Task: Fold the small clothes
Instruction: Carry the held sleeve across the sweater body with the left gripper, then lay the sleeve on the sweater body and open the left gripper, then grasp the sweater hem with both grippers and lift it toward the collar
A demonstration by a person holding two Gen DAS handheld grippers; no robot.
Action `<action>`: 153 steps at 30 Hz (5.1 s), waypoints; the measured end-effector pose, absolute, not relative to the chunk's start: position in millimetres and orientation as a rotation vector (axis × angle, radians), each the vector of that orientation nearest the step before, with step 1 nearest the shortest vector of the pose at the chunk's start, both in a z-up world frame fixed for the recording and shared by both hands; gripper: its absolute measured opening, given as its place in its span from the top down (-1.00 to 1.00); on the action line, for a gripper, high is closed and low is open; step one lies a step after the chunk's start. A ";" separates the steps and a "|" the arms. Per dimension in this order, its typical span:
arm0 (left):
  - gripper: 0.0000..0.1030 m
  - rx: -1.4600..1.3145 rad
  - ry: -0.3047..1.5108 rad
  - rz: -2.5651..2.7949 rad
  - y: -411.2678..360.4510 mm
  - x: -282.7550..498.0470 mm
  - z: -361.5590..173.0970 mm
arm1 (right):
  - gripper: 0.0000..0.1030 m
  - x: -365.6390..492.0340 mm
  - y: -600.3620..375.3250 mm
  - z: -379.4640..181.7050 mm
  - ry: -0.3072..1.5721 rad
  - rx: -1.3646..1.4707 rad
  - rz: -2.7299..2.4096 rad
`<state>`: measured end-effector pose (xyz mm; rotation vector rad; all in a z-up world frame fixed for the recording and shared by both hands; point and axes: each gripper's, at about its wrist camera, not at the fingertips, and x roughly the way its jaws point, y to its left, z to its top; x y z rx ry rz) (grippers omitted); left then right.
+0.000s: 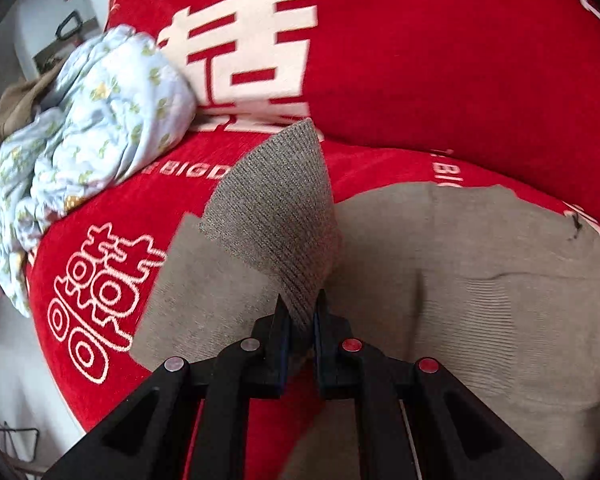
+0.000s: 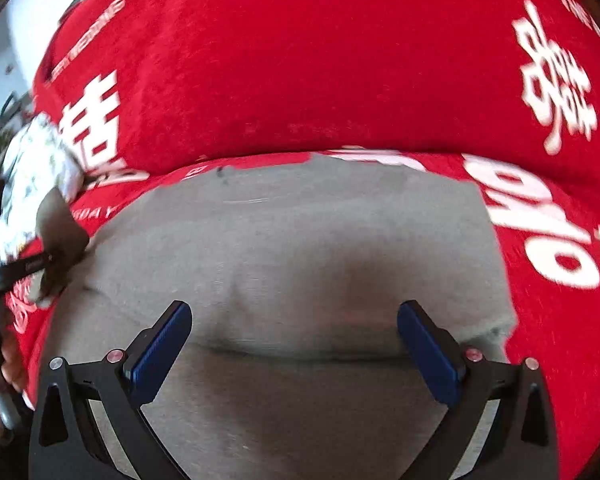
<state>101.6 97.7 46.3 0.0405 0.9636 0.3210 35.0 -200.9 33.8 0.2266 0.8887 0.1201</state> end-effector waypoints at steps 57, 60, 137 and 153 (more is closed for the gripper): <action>0.79 0.195 0.985 0.111 -108.9 113.6 86.8 | -0.99 15.9 -279.6 37.6 0.960 0.279 0.071; 0.79 0.201 0.981 0.091 -120.1 111.3 88.6 | -0.99 15.3 -283.6 37.3 0.958 0.290 0.064; -0.37 0.156 0.971 -0.012 -101.0 109.5 61.1 | -0.99 14.7 -341.2 40.8 0.848 0.373 -0.050; -0.37 0.090 1.071 -0.164 -10.7 55.1 30.4 | -0.99 30.2 -187.5 13.5 1.026 0.030 0.111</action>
